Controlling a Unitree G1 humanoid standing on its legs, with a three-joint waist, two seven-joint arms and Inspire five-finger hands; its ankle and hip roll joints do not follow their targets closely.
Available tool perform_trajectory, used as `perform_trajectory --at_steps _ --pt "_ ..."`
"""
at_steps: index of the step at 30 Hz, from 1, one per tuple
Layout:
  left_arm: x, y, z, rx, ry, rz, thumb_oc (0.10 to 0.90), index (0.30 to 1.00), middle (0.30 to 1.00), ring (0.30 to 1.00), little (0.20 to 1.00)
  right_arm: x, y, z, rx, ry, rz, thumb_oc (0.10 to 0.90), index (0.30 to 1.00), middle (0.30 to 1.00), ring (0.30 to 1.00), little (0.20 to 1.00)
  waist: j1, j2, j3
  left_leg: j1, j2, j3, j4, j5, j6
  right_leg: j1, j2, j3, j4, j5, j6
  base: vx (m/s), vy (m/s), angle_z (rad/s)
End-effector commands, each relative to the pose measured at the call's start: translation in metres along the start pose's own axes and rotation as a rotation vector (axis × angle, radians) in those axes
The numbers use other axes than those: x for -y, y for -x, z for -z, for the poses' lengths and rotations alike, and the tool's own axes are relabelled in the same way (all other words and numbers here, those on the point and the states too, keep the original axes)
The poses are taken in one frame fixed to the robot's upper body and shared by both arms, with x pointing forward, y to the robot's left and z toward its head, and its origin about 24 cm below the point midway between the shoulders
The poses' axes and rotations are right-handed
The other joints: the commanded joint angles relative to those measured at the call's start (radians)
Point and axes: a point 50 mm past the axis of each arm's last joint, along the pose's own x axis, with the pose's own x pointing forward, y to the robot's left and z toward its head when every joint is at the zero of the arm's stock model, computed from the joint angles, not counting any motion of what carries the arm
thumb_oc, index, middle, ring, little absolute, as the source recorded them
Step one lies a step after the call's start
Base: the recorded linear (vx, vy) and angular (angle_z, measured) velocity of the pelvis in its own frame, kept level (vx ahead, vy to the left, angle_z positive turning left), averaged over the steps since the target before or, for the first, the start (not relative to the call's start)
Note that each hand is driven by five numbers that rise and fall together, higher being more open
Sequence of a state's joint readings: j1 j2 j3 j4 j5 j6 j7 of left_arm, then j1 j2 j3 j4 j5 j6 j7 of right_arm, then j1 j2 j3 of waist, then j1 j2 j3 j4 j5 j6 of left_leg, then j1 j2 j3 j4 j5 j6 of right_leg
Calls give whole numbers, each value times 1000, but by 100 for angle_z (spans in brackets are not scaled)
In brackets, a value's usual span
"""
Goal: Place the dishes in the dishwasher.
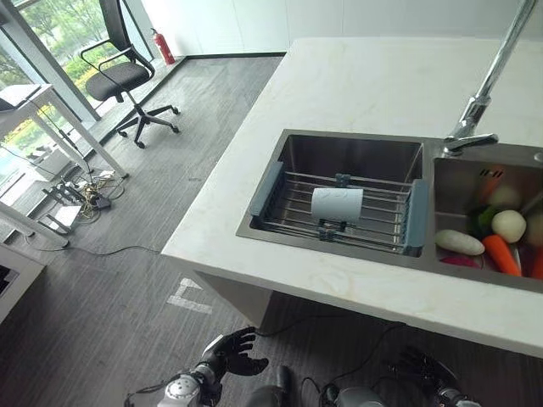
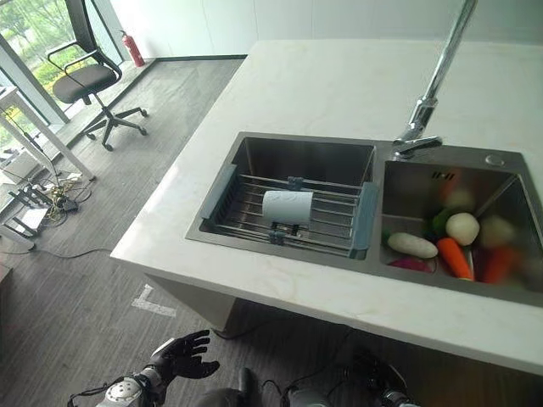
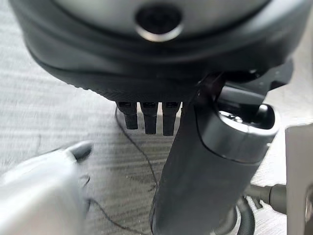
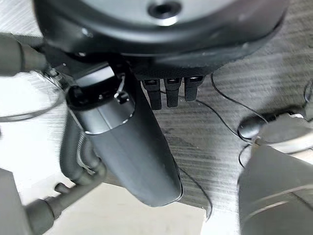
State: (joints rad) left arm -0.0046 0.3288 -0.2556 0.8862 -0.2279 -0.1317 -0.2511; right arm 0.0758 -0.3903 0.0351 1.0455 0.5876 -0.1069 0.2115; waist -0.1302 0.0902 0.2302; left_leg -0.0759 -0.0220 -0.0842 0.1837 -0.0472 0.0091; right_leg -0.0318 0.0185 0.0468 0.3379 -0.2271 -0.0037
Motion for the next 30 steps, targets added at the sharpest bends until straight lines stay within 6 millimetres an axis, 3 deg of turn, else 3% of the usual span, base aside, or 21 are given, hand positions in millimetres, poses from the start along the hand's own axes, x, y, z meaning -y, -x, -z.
perform_trajectory --at_steps 1,7,12,16,21,24,30 --pt "-19 2 -37 179 -35 -38 800 900 900 900 900 3 -3 -17 67 19 12 800 900 900 900 900 19 -15 -34 -53 -6 9 116 -160 -16 -29 -64 -57 -38 21 93 125 131 -93" --pt "-18 -1 -22 91 -32 -57 800 900 900 900 900 13 2 4 -4 -8 60 800 900 900 900 900 8 -23 -48 -32 -18 38 116 -192 16 -42 -70 -33 -38 39 111 109 70 -40" --pt "-26 6 5 -8 -2 -162 800 900 900 900 900 1 -3 8 -56 60 28 800 900 900 900 900 52 -37 -54 -44 42 164 116 -210 7 -89 -181 -181 -38 77 162 23 -39 -74" --pt "-30 8 11 -40 0 -197 800 900 900 900 900 -2 -4 12 -84 57 25 800 900 900 900 900 64 -44 -59 -60 72 204 116 -210 -5 -108 -206 -218 -38 76 169 -25 -79 -66" --pt "-24 13 34 -106 123 -246 800 900 900 900 900 1 -3 18 -113 50 62 800 900 900 900 900 74 -53 -75 -61 89 210 116 -201 -21 -111 -205 -215 -38 55 157 65 -89 -7" --pt "-25 20 53 -139 392 -352 800 900 900 900 900 12 1 19 -123 34 89 800 900 900 900 900 82 -52 -80 -59 88 190 116 -197 -34 -99 -194 -207 -38 35 142 80 -87 -8" --pt "-66 52 76 -160 500 -634 800 900 900 900 900 22 6 21 -147 47 67 800 900 900 900 900 87 -40 -84 -53 92 173 116 -189 -48 -75 -194 -217 -38 14 126 58 -10 9"
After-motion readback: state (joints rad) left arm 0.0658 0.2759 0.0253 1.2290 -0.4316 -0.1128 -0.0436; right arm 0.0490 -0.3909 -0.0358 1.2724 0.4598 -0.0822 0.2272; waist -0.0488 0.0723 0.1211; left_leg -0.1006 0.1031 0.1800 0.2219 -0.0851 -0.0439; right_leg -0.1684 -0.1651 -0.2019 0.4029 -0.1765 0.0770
